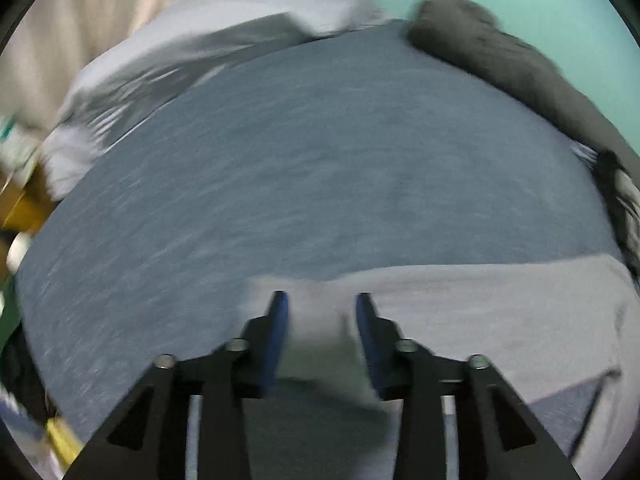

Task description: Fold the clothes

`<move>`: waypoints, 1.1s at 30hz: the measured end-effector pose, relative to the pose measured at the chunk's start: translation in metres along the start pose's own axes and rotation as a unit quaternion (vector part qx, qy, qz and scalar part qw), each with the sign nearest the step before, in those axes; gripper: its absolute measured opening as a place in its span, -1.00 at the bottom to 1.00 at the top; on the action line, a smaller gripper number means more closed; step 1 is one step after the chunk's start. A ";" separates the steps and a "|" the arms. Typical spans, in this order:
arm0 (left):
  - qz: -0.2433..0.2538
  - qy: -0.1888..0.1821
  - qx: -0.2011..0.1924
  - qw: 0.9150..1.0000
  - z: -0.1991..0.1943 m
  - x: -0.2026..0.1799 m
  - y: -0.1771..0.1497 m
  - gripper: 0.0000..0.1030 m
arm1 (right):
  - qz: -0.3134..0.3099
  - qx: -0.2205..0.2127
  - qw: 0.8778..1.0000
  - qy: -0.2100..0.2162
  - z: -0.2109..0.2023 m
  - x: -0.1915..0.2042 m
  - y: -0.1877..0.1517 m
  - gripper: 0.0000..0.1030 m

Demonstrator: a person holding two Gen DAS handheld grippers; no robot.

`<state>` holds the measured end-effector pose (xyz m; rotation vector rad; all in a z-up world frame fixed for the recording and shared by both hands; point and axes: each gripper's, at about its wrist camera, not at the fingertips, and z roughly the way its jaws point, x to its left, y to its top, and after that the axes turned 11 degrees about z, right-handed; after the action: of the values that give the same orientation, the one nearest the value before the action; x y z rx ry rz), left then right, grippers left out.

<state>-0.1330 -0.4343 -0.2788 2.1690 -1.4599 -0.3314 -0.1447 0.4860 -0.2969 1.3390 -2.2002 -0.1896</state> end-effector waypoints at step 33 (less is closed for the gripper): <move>0.305 -0.213 0.013 0.928 0.132 -0.378 0.119 -0.94 | -0.052 0.051 0.997 0.025 0.076 0.020 -0.003 -0.06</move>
<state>-0.4385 -0.1592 -0.3554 1.5946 -2.2924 -0.5738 -0.1885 0.4554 -0.3541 1.4998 -2.1256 -0.0836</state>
